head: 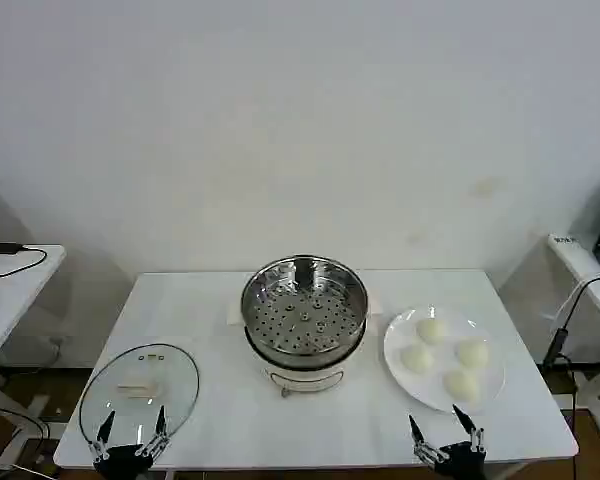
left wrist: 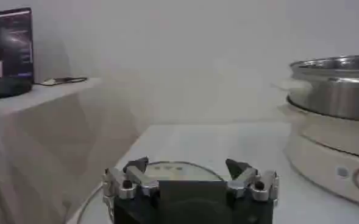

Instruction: Take steamed baozi put them in steamer then cover it.

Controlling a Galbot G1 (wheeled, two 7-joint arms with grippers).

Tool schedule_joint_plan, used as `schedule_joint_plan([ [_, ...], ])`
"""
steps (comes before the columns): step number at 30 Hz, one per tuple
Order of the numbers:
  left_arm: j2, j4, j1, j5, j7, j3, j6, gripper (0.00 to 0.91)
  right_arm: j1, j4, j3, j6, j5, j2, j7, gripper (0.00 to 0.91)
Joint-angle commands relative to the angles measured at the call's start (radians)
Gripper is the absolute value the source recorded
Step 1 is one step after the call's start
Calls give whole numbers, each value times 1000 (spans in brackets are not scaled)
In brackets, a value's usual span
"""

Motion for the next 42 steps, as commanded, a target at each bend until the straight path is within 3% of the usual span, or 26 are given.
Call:
schedule_joint_plan([
  [1, -1, -19, -1, 45, -30, -22, 85, 907, 133, -29, 161, -114, -189, -166, -79, 907],
  [3, 3, -14, 1, 48, -46, -31, 100, 907, 175, -47, 184, -128, -210, -230, -113, 907],
  [6, 3, -6, 13, 108, -40, -48, 109, 907, 296, -123, 212, -138, -264, -347, -220, 907],
  [8, -2, -8, 24, 157, -1, -57, 108, 907, 387, -198, 204, -96, -345, -411, -321, 907],
  [14, -24, -19, 29, 242, 79, -74, 108, 907, 667, -360, 61, -35, -483, -630, -534, 907],
  [20, -20, -54, 25, 241, 97, -124, 98, 907, 1040, -524, -271, 82, -590, -763, -724, 907],
  [21, -12, -60, 22, 229, 101, -139, 101, 907, 1170, -574, -426, 114, -630, -775, -763, 907],
  [22, -8, -62, 21, 226, 104, -147, 102, 907, 1201, -595, -442, 121, -633, -777, -780, 907],
  [24, -2, -65, 20, 228, 107, -157, 100, 907, 1390, -685, -658, 152, -655, -775, -847, 907],
  [26, -1, -67, 23, 227, 107, -159, 99, 907, 1484, -714, -748, 151, -654, -768, -876, 907],
  [27, -2, -67, 24, 227, 108, -159, 97, 907, 1564, -758, -855, 153, -631, -757, -911, 907],
  [30, -10, -60, 19, 227, 107, -160, 98, 907, 1685, -803, -1039, 142, -573, -738, -969, 907],
  [33, -11, -57, 17, 225, 107, -161, 98, 907, 1774, -865, -1179, 138, -559, -707, -1009, 907],
  [37, -10, -58, 13, 222, 109, -167, 98, 907, 1836, -900, -1308, 116, -478, -677, -1036, 907],
  [42, -7, -56, 8, 214, 113, -174, 98, 907, 1834, -946, -1374, 85, -422, -622, -1022, 907],
])
